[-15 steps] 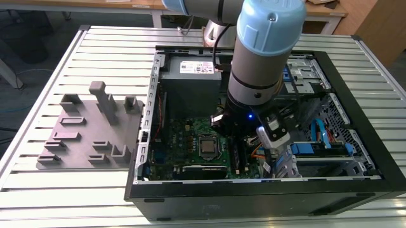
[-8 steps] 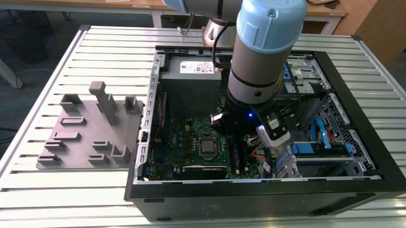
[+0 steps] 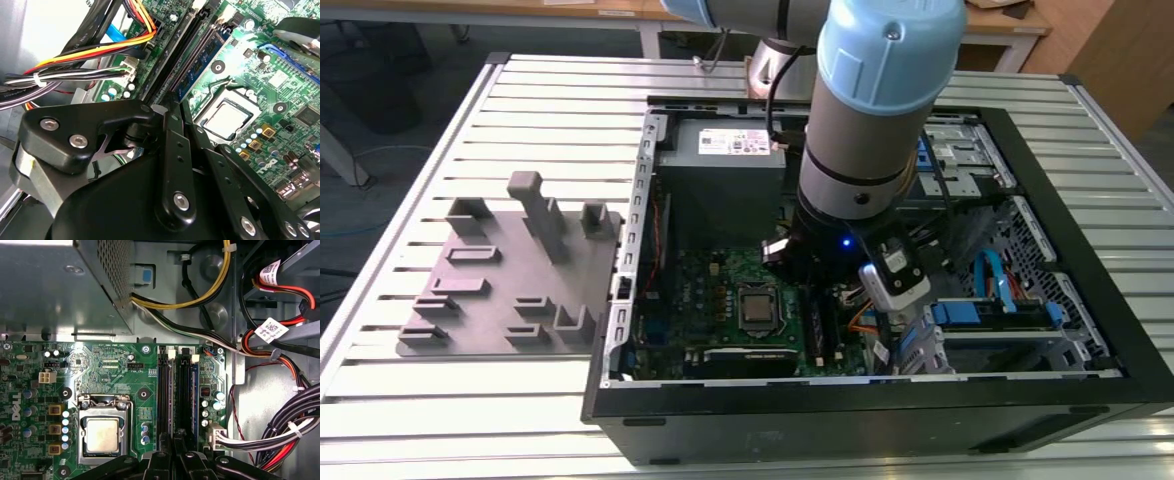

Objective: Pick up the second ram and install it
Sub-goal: 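Insert the second ram into the second slot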

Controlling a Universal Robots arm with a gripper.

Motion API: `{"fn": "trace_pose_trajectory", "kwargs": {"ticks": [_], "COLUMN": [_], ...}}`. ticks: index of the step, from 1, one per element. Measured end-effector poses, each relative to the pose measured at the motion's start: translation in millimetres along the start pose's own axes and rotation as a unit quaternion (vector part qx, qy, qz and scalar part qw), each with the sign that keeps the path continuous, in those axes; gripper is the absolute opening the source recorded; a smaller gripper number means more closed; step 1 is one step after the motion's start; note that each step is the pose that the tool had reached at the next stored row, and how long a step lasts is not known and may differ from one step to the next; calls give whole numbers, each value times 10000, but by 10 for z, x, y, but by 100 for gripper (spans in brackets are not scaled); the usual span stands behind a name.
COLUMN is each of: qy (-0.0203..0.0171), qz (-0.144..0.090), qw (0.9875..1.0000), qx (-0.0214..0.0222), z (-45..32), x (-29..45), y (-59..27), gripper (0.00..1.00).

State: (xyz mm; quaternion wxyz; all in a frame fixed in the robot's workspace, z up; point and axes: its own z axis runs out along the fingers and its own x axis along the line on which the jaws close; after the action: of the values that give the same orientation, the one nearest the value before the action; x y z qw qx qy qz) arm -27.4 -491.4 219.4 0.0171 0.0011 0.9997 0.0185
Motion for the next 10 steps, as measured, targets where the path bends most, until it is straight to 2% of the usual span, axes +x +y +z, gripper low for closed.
{"fn": "trace_pose_trajectory", "kwargs": {"ticks": [10], "qy": [1], "qz": [0], "qw": [10000], "qx": [0], "z": [8], "x": [-3], "y": [0], "gripper": [11]}}
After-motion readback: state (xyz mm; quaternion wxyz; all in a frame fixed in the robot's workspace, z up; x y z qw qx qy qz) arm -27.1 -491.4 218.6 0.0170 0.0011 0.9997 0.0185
